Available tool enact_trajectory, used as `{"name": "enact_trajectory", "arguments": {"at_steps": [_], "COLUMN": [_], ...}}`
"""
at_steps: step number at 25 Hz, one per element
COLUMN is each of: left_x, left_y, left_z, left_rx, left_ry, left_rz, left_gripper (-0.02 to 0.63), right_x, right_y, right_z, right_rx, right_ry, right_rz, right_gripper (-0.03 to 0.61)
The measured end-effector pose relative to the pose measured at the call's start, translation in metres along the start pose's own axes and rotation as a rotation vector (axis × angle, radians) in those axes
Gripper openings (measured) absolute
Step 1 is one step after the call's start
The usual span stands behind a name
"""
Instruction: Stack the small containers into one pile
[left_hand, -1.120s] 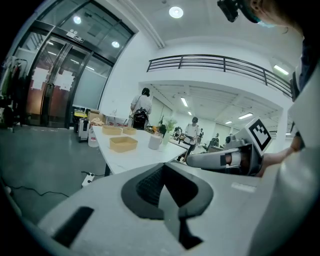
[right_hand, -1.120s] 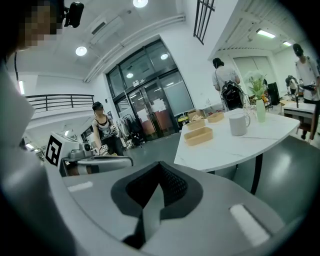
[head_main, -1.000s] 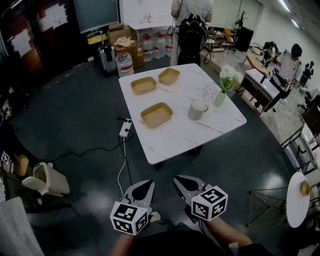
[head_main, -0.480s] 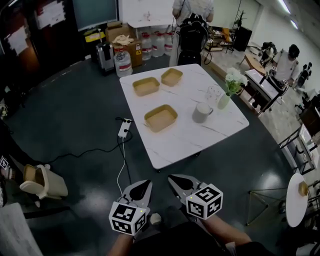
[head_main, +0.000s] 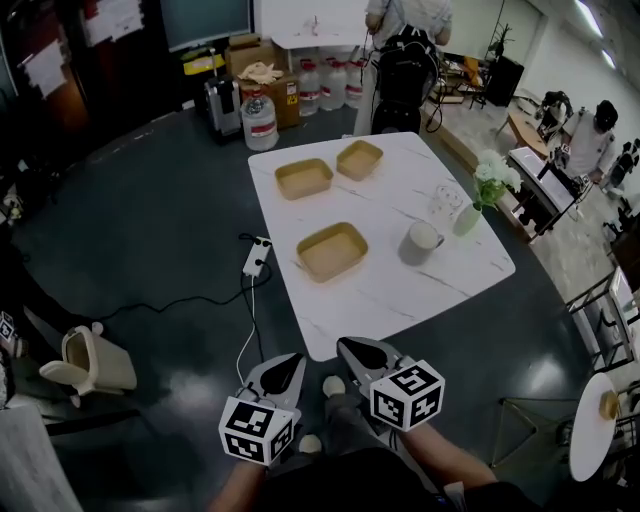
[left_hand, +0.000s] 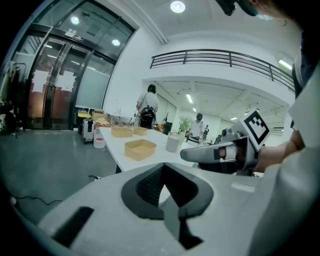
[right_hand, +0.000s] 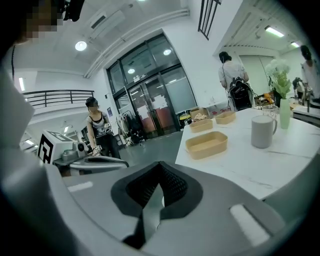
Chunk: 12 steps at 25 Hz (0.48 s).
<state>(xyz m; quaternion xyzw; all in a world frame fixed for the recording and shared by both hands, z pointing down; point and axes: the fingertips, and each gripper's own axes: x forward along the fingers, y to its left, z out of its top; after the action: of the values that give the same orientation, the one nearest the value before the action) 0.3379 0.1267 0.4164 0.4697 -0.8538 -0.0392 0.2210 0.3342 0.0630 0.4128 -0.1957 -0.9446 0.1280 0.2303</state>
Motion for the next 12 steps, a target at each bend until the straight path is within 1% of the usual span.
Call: {"name": "enact_trajectory", "arguments": {"at_steps": [4,8,12], "left_x": [0.037,0.073,0.097], "left_y": [0.011,0.023,0.037], "left_z": [0.014,0.028,0.038], "left_rx": [-0.002,0.004,0.011], "left_ry": [0.008,0.011,0.028], "left_rz": [0.015,0.033,0.055], "left_gripper": [-0.006,-0.006,-0.006], "right_x": [0.017,0.031,0.044], "right_y": [-0.028,-0.061,-0.087], "right_z": [0.017,0.034,0.049], "right_rx": [-0.011,-0.014,-0.006], "right_ry": [0.016,0.027,0.035], "right_rz": [0.015,0.006,0.003], "right_gripper": [-0.003,-0.003,-0.003]}}
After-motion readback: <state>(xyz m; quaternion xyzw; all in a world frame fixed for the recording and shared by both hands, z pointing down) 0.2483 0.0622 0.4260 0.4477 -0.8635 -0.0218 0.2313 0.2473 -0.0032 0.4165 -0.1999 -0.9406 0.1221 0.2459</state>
